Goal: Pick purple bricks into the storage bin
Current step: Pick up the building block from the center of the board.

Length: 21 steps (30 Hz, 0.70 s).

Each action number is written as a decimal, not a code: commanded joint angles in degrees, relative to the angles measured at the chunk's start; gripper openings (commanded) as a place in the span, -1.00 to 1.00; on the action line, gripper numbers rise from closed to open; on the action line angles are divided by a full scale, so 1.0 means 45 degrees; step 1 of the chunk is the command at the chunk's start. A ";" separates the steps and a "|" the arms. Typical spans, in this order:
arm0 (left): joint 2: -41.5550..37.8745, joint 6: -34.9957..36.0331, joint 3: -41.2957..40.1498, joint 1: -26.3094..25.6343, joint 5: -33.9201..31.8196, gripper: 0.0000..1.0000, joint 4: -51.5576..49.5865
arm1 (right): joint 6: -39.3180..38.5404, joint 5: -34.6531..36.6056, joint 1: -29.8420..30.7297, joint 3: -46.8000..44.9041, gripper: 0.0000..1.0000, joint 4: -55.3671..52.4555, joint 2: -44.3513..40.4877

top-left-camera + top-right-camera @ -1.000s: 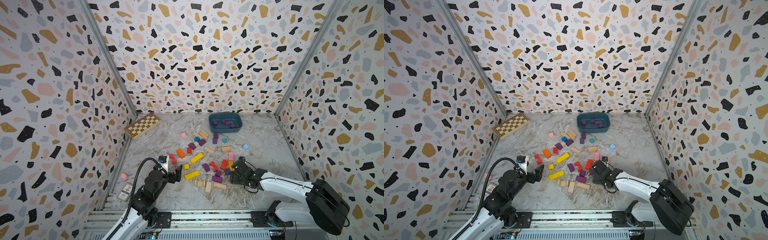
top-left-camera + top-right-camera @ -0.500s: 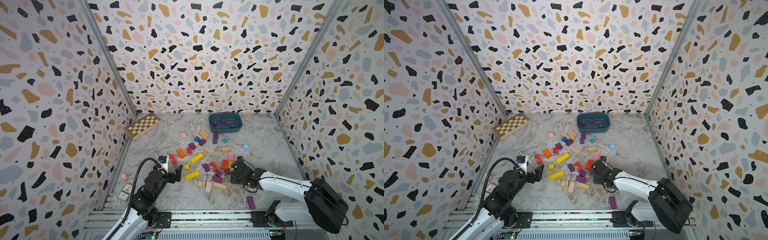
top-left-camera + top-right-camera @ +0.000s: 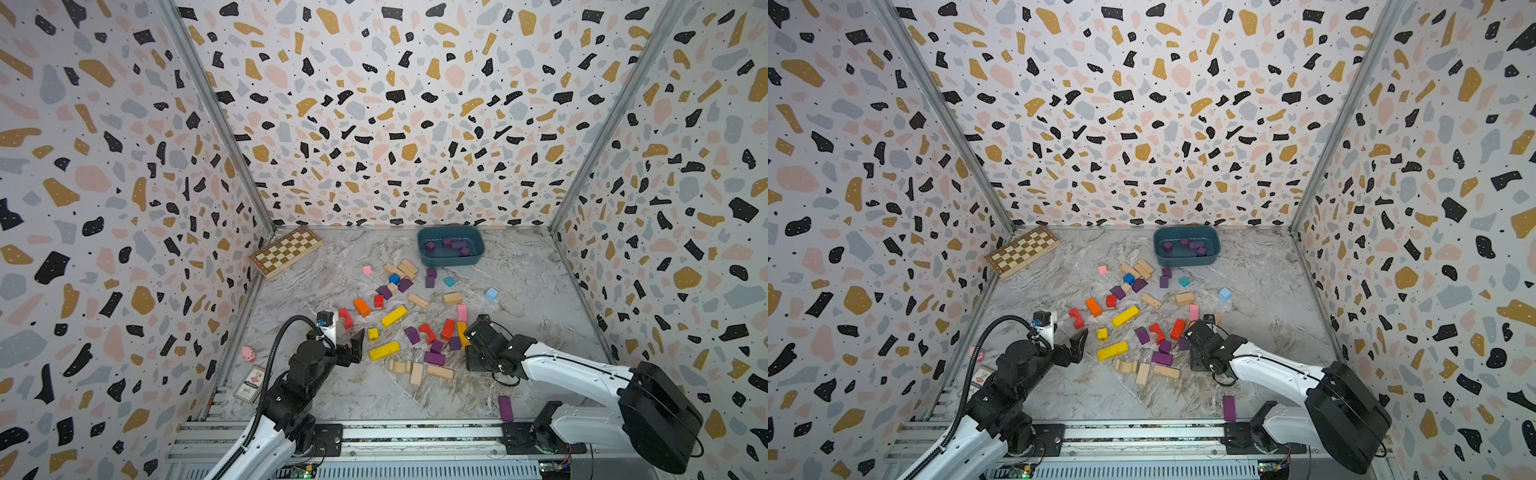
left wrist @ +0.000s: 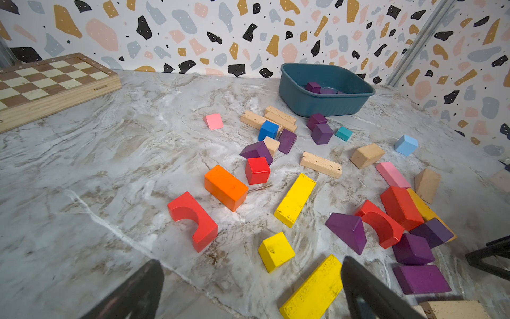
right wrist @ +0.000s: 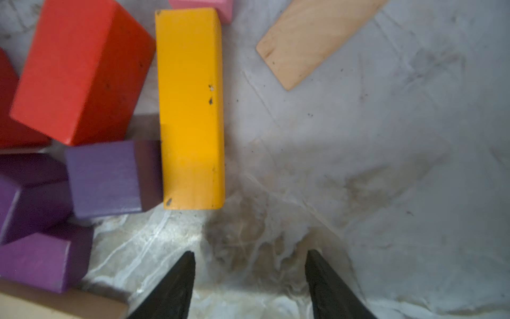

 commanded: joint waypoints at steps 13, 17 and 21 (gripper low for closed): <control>-0.0126 0.0056 -0.0092 -0.0016 -0.0138 0.97 0.0355 | 0.5536 0.0657 0.3244 -0.0791 0.35 -0.4381 -0.2094; -0.0161 0.0066 -0.0083 -0.0016 -0.0139 0.98 0.0336 | 0.6338 0.0972 0.3687 -0.0834 0.36 -0.4874 -0.2544; -0.0200 0.0066 -0.0091 -0.0016 -0.0139 0.98 0.0314 | 0.6837 0.1107 0.4009 -0.0696 0.41 -0.5126 -0.2076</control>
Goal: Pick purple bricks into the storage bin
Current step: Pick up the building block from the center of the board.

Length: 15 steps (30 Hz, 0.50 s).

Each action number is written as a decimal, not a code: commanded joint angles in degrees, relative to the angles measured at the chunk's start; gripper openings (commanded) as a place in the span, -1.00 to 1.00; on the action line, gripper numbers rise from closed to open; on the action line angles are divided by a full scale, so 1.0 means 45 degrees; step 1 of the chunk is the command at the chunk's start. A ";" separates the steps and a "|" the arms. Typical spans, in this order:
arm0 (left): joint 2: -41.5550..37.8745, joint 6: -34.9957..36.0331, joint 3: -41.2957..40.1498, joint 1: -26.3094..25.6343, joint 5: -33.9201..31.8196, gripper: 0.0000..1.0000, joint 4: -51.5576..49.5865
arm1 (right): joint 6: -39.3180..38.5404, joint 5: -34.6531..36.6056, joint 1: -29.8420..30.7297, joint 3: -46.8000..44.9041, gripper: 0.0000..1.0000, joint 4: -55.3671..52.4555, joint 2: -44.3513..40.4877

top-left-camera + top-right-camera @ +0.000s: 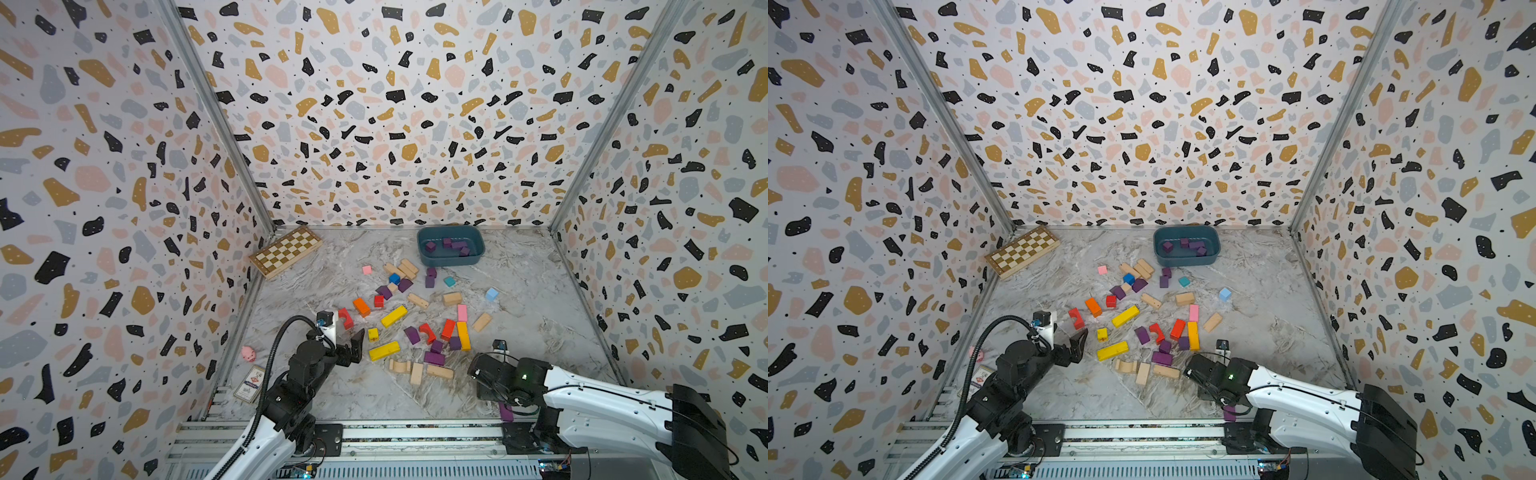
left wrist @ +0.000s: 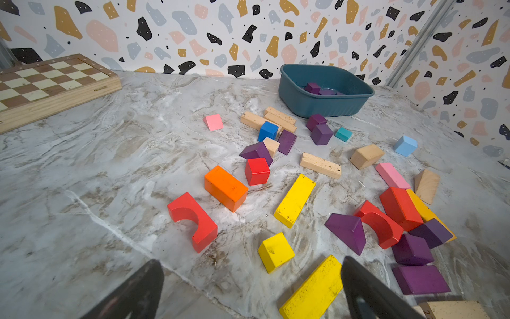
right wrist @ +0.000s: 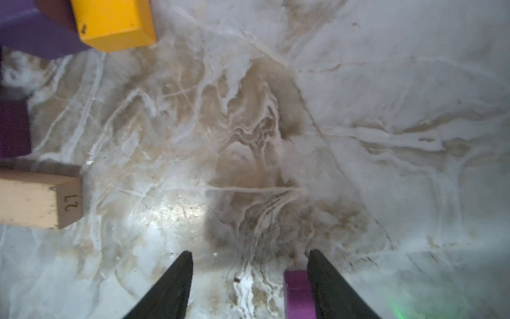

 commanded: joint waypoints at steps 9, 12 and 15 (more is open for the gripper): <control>-0.0178 0.0067 -0.0081 -0.0016 -0.0115 0.98 0.0260 | 0.2573 0.0511 0.1062 0.0258 0.53 -0.1597 0.0340; -0.0234 0.0067 -0.0092 -0.0016 -0.0094 0.98 0.0239 | 0.2783 0.0491 0.1149 0.0294 0.58 -0.1676 0.0388; -0.0301 0.0067 -0.0089 -0.0016 -0.0103 0.97 0.0190 | 0.2922 0.0375 0.1251 0.0309 0.62 -0.1716 0.0398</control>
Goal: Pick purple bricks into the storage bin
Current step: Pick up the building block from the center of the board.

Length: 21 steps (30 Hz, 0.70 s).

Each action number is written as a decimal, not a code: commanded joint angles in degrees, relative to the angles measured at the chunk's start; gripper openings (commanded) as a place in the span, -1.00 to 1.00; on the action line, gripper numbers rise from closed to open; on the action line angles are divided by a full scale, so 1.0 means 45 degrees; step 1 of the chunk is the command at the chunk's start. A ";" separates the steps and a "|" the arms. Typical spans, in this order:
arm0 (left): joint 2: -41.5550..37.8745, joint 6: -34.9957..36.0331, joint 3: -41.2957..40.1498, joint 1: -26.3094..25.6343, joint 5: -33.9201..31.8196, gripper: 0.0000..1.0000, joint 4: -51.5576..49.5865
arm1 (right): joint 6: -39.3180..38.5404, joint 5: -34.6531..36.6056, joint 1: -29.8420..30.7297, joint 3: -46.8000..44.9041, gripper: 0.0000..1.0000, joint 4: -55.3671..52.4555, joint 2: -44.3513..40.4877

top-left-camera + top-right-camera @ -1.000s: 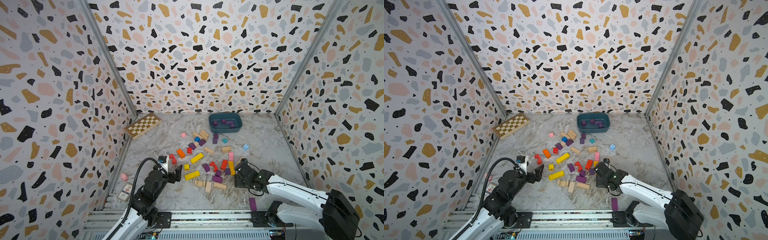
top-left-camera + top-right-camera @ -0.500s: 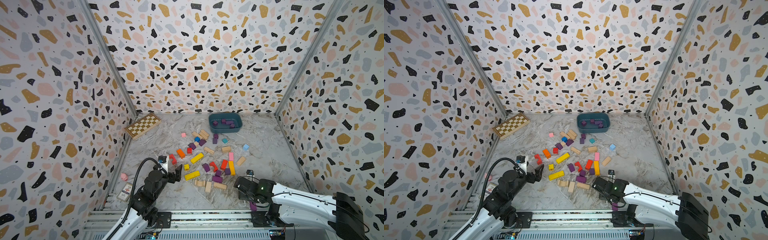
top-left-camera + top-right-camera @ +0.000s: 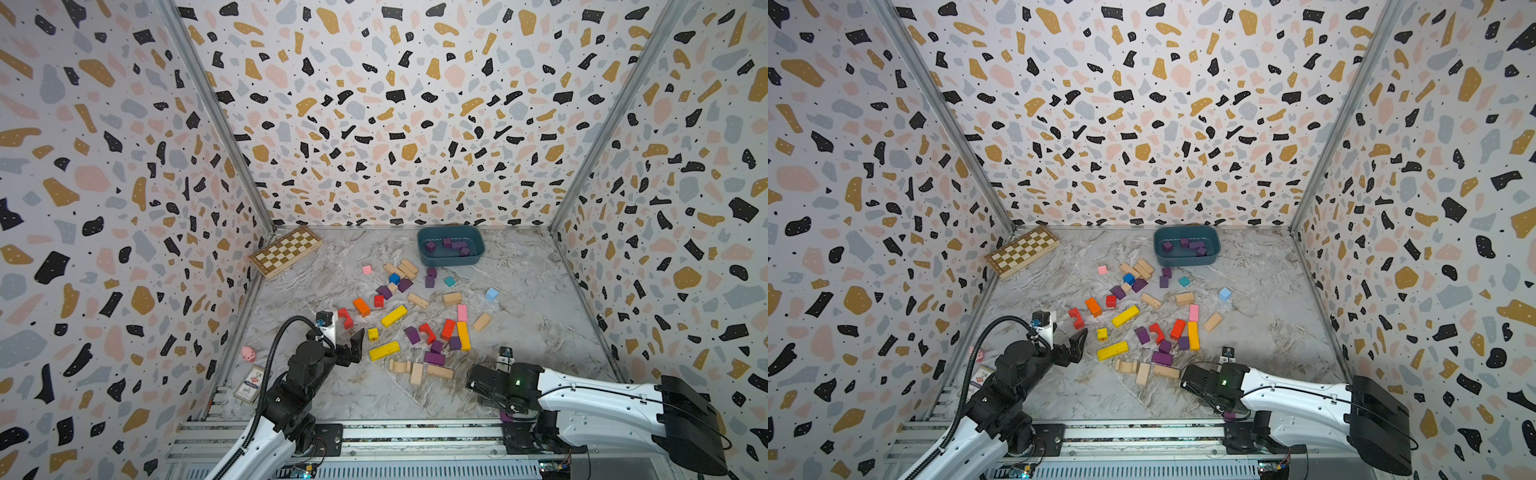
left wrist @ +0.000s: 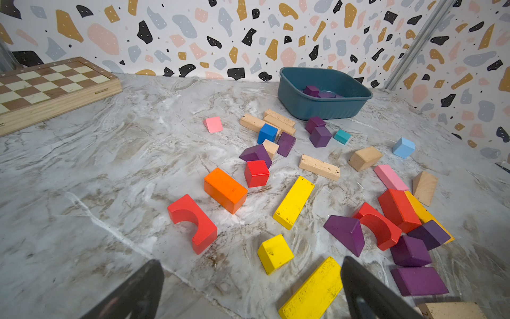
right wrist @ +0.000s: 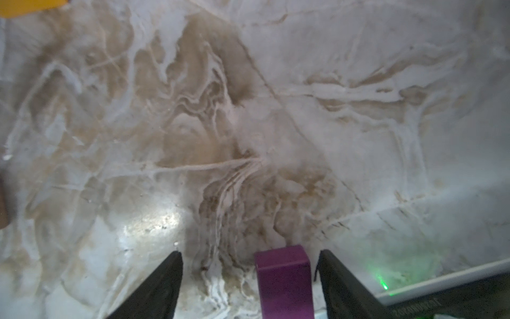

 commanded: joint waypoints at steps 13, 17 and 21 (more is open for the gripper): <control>-0.0239 0.0066 -0.0080 -0.0016 -0.0063 0.97 0.0141 | 0.1988 -0.0583 0.1249 -0.0645 0.36 -0.0065 -0.0935; -0.0224 0.0067 -0.0091 -0.0016 -0.0082 0.97 0.0151 | 0.1832 -0.0639 0.1301 -0.0748 0.17 0.0244 -0.0946; -0.0210 0.0060 -0.0087 -0.0016 -0.0089 0.98 0.0151 | 0.1701 -0.0654 0.1311 -0.0801 -0.05 0.0439 -0.0947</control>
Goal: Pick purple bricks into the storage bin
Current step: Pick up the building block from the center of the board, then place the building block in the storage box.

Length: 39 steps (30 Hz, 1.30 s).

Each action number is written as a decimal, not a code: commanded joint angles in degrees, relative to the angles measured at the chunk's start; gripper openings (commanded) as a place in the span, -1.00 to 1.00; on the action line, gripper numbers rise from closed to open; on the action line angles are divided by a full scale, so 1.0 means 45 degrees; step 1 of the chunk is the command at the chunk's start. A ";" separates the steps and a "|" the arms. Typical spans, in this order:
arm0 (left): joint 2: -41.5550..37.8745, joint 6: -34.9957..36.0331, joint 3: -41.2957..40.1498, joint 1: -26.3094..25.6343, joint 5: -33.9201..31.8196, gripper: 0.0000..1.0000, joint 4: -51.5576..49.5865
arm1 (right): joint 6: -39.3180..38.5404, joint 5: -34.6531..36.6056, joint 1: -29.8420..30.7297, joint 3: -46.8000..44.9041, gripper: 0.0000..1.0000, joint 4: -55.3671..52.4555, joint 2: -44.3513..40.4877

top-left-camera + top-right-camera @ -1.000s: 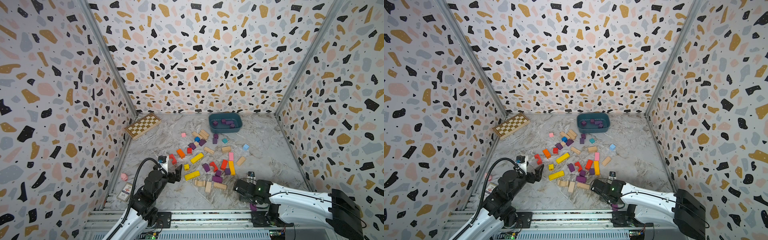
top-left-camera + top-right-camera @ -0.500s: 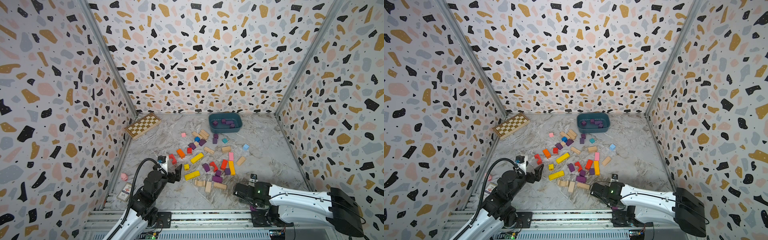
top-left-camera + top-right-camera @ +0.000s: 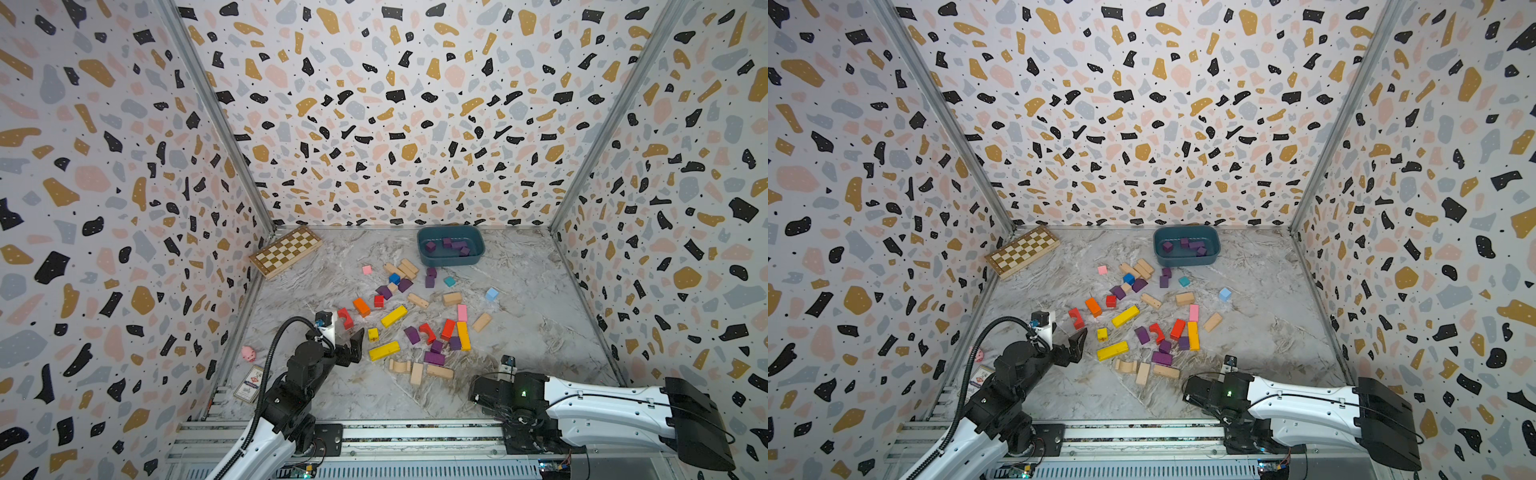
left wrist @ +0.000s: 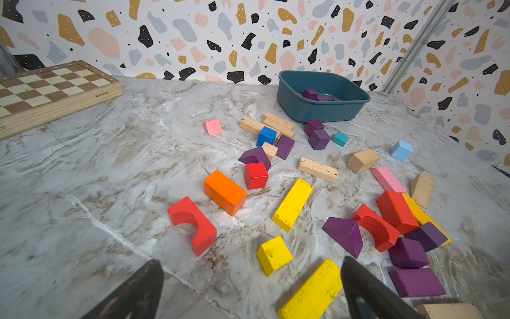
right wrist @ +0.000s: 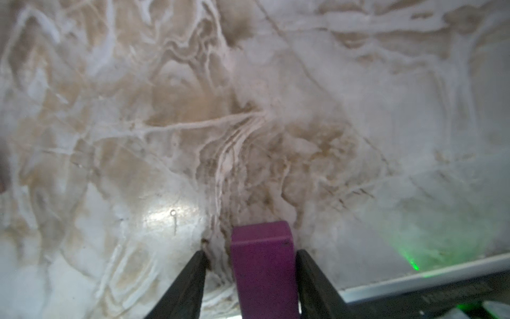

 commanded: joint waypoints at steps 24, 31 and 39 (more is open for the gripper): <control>0.0235 0.0049 -0.0090 -0.0016 -0.0123 0.98 0.0433 | -0.9555 0.2473 -0.6061 0.3623 -1.00 0.4836 0.2474; 0.0284 0.0067 -0.0080 -0.0016 -0.0104 0.98 0.0473 | -1.4679 0.0971 -0.8802 0.8611 -1.00 0.6883 0.5843; 0.0334 0.0057 -0.0080 -0.0016 -0.0085 0.97 0.0506 | -1.8650 -0.1548 -1.0676 1.5284 -1.00 0.6370 1.0854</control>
